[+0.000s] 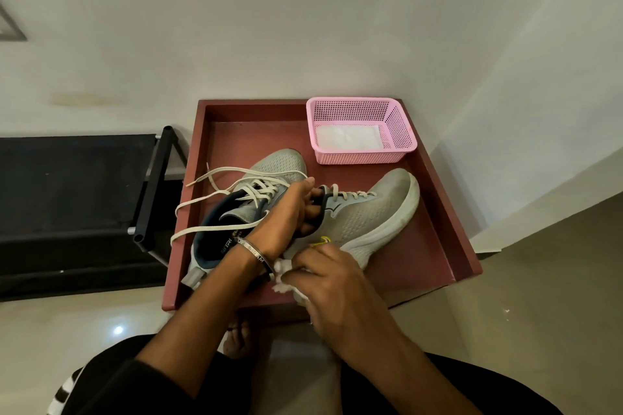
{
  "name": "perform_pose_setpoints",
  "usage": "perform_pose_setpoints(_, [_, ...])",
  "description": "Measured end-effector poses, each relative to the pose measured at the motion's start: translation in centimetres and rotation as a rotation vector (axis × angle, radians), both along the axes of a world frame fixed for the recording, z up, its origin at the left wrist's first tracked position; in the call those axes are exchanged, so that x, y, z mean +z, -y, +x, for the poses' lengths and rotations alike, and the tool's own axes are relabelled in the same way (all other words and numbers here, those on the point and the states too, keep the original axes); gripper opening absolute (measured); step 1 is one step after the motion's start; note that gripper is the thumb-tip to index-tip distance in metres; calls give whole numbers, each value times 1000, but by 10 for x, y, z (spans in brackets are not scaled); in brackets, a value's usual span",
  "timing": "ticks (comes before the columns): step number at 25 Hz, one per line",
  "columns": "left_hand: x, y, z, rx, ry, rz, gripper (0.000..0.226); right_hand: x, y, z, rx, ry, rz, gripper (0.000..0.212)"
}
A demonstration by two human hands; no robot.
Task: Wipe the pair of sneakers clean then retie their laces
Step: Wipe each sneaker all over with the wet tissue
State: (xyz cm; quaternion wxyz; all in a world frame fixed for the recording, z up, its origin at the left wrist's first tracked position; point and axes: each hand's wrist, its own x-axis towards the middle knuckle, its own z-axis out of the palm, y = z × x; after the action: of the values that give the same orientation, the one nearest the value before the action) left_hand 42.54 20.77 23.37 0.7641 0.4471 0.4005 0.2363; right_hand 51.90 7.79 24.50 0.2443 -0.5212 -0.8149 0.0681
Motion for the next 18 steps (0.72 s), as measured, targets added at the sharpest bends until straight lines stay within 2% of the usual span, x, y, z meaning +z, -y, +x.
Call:
perform_pose_setpoints(5, [11,3,-4,-64,-1,-20,52,5,-13,24,-336,-90,172,23])
perform_pose_setpoints(9, [12,1,-4,-64,-44,-6,62,1,-12,14,-257,-39,136,23])
perform_pose_setpoints(11, [13,3,-5,-57,-23,-33,59,-2,-9,7,-219,-33,112,26])
perform_pose_setpoints(15, [17,3,-5,-115,-40,-35,60,-4,-11,16,-361,-136,171,25])
perform_pose_setpoints(18, [21,4,-9,-135,-46,-29,63,-1,-7,16,-414,-110,175,27])
